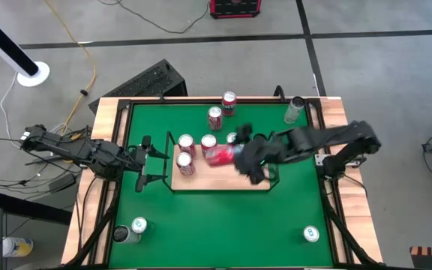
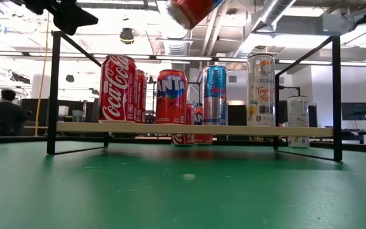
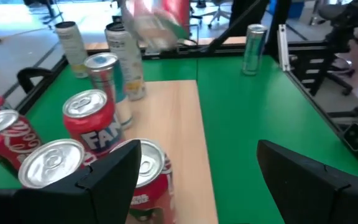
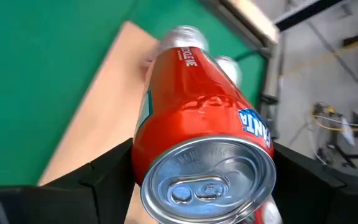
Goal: Place canned beverage on shelf
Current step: Put the right orange soda can on the shelf aligned with the other orange soda can
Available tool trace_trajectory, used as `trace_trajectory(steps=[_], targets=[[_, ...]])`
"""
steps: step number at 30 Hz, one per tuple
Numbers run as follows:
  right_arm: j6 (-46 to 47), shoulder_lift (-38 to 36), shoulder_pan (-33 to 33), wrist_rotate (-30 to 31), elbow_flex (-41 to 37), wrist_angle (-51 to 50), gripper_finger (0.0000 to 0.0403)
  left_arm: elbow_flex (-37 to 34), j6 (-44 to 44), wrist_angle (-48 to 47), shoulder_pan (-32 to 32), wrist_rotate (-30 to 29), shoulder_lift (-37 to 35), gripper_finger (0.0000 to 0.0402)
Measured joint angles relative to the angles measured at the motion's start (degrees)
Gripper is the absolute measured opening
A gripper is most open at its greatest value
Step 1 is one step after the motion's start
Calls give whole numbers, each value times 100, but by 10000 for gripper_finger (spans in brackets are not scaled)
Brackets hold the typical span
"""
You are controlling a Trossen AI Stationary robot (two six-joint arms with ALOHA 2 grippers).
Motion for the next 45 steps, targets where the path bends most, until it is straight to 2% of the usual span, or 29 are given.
trace_trajectory(steps=[8, 16, 23, 29, 38, 45], targets=[[41, 1145, -41, -576, 513, -482, 331, 0, 11, -32, 0, 18, 0, 306], [105, 1724, -394, -1208, 627, -1173, 331, 0, 29, -110, 0, 18, 0, 306], [172, 1949, -459, -1607, 629, -1652, 332, -134, 26, -66, 0, 18, -2, 306], [254, 2134, -463, -1554, 631, -1824, 336, -177, 25, -58, 0, 16, 0, 306], [553, 2178, -538, -1591, 623, -2014, 377, -177, 29, -67, 0, 18, 0, 306], [553, 2112, -534, -1600, 624, -1951, 378, -177, 29, -67, 0, 15, 0, 306]])
